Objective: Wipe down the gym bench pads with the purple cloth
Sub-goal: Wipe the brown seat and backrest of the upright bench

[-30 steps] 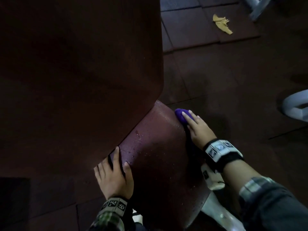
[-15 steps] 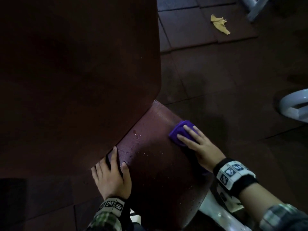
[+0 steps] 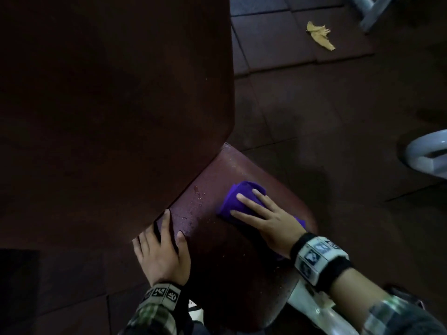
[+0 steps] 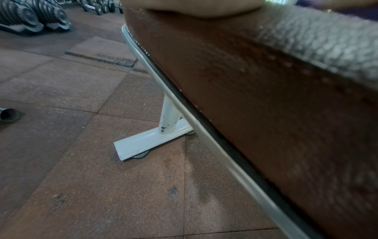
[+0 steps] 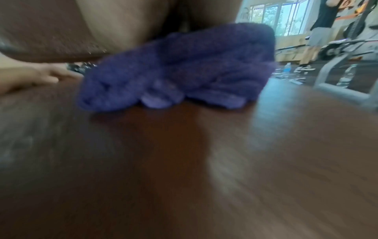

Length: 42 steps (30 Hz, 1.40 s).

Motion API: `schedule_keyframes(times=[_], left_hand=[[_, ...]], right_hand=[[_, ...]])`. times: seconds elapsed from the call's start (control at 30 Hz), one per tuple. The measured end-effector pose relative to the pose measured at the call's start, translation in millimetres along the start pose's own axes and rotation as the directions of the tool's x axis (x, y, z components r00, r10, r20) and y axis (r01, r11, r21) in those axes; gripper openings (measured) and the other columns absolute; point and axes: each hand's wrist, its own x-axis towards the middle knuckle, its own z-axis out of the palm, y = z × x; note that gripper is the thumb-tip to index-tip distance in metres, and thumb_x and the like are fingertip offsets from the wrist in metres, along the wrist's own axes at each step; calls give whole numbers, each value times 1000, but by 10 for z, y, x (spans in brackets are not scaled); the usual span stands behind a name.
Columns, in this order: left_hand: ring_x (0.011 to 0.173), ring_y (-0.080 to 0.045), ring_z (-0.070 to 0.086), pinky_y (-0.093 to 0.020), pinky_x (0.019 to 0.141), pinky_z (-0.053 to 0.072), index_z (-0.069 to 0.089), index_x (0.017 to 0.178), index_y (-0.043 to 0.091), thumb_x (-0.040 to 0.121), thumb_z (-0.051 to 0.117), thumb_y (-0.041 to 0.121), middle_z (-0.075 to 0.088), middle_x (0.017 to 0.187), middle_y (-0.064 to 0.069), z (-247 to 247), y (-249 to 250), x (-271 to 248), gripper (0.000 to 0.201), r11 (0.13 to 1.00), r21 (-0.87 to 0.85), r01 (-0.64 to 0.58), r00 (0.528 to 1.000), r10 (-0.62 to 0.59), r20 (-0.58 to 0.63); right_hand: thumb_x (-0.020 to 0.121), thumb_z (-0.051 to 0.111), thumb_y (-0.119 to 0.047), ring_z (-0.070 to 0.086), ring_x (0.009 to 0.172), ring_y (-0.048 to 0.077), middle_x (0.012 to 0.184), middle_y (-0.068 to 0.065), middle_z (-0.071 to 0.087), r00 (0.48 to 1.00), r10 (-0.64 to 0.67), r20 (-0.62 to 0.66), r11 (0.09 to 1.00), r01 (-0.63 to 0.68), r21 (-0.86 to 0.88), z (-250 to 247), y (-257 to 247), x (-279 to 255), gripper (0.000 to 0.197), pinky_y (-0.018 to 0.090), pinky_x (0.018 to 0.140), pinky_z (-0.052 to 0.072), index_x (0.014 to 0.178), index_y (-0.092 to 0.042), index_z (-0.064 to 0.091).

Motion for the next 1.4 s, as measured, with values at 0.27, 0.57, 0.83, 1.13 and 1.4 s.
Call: schedule_keyframes(times=[0.27,0.57,0.83,1.13,1.4], left_hand=[[123,-38,42,-56,111,21,42,142,20,90,34,39,51,127,-24,-6,-8,5,57,1000,14,1,1000,-1,23],[125,-39,42,-52,112,19,41,143,24,88,36,40,51,129,-22,13,-22,11,57,999,34,15,999,-16,37],[124,-40,44,-55,109,23,46,140,21,86,38,40,49,132,-21,-11,-37,20,57,1000,31,5,1000,-6,18],[124,-40,42,-54,111,20,44,141,21,88,36,39,50,131,-23,11,-31,17,57,1000,14,9,1000,-10,20],[125,-41,42,-55,111,21,44,142,22,87,37,39,48,134,-23,14,-20,10,57,1000,16,5,1000,-6,16]], right_hand=[[83,33,-12,20,140,38,155,7,16,902,426,66,877,-430,215,-8,542,381,72,49,113,23,146,-39,12],[82,28,-17,11,141,40,147,9,32,921,343,188,939,-327,-110,233,84,1577,60,55,113,8,141,-15,35],[72,27,-17,33,129,50,145,10,40,968,-204,146,973,217,-76,26,-332,965,67,59,99,26,136,-23,47],[69,32,-1,20,139,42,154,3,16,978,155,142,983,-166,74,-95,418,619,86,55,108,29,144,-40,18],[78,37,-4,7,138,50,154,11,19,973,126,194,992,-129,4,-88,-171,1201,70,63,110,13,144,-25,31]])
